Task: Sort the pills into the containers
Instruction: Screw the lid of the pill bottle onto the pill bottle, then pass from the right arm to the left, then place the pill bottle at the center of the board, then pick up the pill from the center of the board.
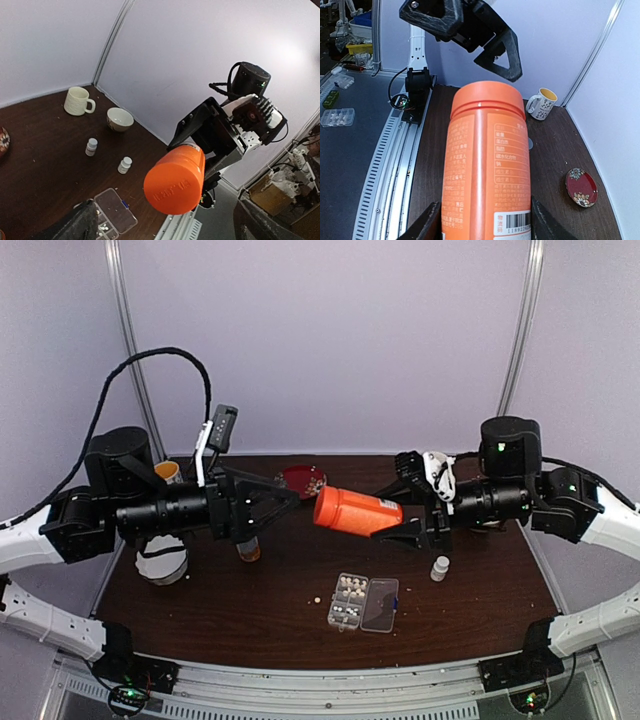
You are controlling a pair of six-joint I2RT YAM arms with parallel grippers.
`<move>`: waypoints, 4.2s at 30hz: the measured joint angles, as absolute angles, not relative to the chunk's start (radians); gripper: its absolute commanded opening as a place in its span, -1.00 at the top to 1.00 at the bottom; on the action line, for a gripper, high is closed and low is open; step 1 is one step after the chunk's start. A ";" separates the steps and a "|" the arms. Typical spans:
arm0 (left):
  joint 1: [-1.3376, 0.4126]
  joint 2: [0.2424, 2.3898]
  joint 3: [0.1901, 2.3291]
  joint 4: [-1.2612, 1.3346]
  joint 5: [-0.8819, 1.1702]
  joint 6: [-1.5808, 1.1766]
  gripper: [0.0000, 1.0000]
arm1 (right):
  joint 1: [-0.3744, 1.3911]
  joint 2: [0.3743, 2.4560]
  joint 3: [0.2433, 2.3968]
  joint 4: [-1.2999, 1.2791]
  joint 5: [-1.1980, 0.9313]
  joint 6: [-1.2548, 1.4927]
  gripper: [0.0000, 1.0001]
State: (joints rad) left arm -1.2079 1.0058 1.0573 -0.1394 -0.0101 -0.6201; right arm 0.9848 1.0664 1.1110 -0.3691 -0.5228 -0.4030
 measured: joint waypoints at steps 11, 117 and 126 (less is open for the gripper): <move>-1.169 1.105 1.143 -0.197 0.160 -0.910 -0.94 | 1.037 1.088 1.115 -0.364 -0.513 -0.454 1.00; -0.879 2.032 2.000 -1.252 -0.153 -0.371 0.16 | 1.015 0.857 0.693 -0.311 -0.196 0.068 -0.62; -1.017 2.020 1.848 -1.158 -0.089 -0.462 0.21 | 1.014 0.820 0.665 -0.294 -0.196 0.094 -0.62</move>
State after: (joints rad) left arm -1.0172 2.0197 1.8481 -1.1576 -0.0895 -0.4622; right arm 1.0138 0.8200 0.6647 -0.2939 -0.1963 0.0937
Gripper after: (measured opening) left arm 0.402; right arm 0.811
